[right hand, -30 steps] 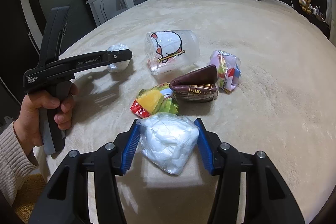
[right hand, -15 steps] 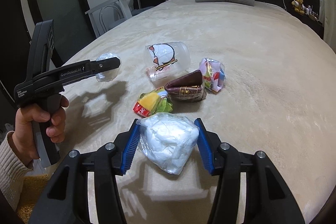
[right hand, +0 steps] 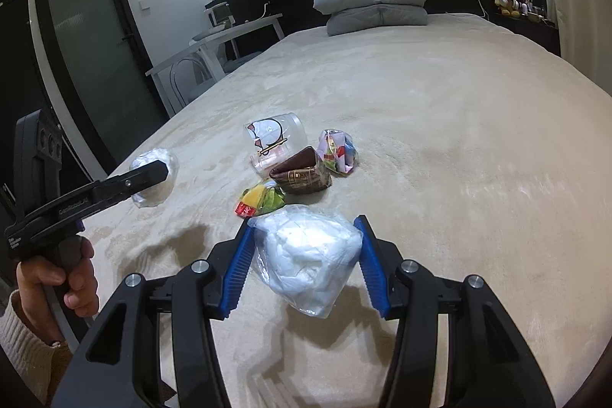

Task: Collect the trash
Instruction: 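Carry both white plastic bags down toward the clear trash bin on the floor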

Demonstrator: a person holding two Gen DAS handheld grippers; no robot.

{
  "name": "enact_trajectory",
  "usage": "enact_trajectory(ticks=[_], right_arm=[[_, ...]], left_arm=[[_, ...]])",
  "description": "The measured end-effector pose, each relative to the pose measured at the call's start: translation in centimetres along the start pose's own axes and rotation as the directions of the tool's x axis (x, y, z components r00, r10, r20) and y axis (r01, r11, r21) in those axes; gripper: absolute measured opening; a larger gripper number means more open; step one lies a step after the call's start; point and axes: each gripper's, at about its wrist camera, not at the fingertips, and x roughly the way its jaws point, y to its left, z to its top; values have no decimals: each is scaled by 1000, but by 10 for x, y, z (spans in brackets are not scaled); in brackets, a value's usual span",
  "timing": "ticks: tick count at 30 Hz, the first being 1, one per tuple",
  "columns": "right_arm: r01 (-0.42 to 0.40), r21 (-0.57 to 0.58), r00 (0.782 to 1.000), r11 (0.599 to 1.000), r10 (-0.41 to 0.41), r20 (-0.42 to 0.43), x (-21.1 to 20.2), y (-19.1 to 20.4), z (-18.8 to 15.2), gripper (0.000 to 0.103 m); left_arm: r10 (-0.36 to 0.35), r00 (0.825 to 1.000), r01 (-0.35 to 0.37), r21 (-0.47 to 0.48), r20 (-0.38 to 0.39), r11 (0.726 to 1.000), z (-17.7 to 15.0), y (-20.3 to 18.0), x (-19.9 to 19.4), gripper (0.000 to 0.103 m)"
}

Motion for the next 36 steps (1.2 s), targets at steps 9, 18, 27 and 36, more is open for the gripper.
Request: enact_trajectory(ticks=[9,18,27,36], right_arm=[[19,15,999,1000,-19,48,-57,-2,-25,52],[1,104,1000,995,-1,1,-108,-3,-74,52],[-41,128,999,991,43,-16,-142,15,-106,52],[-73,220,995,973,85,-46,-166,11,-129,52]], left_arm=[[-56,997,55,20,48,998,-46,-36,-61,51],[-96,994,93,60,51,994,-88,-61,-103,51],[-119,992,116,73,37,991,-126,-86,-137,51],[-102,994,105,88,-33,991,-168,-104,-160,51]])
